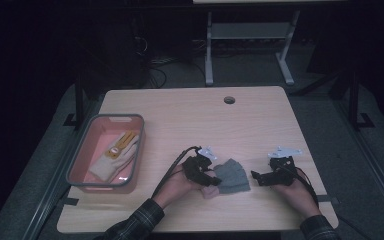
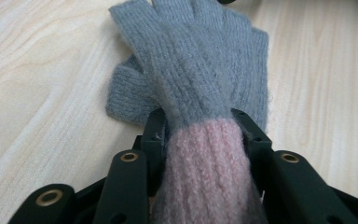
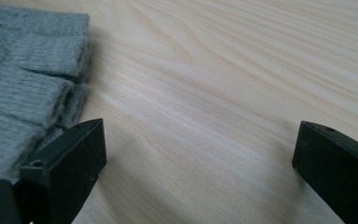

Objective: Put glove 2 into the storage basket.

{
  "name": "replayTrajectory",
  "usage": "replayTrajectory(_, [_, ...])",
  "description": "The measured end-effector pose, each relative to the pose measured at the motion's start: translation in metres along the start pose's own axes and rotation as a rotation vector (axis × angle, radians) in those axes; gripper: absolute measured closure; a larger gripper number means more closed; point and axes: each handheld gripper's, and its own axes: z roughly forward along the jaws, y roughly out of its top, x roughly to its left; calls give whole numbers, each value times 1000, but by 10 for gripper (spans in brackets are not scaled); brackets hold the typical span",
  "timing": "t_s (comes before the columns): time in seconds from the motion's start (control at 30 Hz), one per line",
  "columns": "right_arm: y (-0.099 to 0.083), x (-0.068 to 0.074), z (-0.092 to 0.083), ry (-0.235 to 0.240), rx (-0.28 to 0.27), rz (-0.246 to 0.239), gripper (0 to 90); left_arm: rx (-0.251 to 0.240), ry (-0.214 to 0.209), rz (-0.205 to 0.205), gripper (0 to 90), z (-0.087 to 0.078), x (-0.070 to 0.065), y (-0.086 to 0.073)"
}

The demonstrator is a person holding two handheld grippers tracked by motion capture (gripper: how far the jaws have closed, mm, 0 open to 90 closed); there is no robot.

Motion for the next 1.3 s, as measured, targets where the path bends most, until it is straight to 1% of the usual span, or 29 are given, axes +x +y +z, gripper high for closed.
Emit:
replayTrajectory(0.07, [0,0,0,0,0,1,24,3,-2,1,638,-3,1,0])
replayTrajectory(0.13, [0,0,0,0,0,0,24,-1,8,8,643,-8,0,1])
replayTrajectory(0.27, [0,0,0,0,0,0,24,-15,17,3,648,-17,0,3])
replayTrajectory(0.37, [0,0,0,1,0,2,24,-31,29,-5,650,-27,3,4])
replayTrajectory(0.5, [0,0,0,1,0,1,24,-62,47,-32,652,-41,7,3])
replayTrajectory(0.6, [0,0,0,1,0,1,24,-85,72,-48,652,-57,12,2])
replayTrajectory(0.8, [0,0,0,3,0,1,24,-112,111,-103,651,-81,21,-1])
replayTrajectory(0.93, [0,0,0,3,-1,0,24,-142,137,-135,650,-96,25,-4])
replayTrajectory(1.17, [1,0,1,8,-1,-8,24,-171,172,-169,649,-117,32,-10])
replayTrajectory(1.3, [1,0,1,8,-2,-9,24,-190,201,-187,648,-132,36,-14])
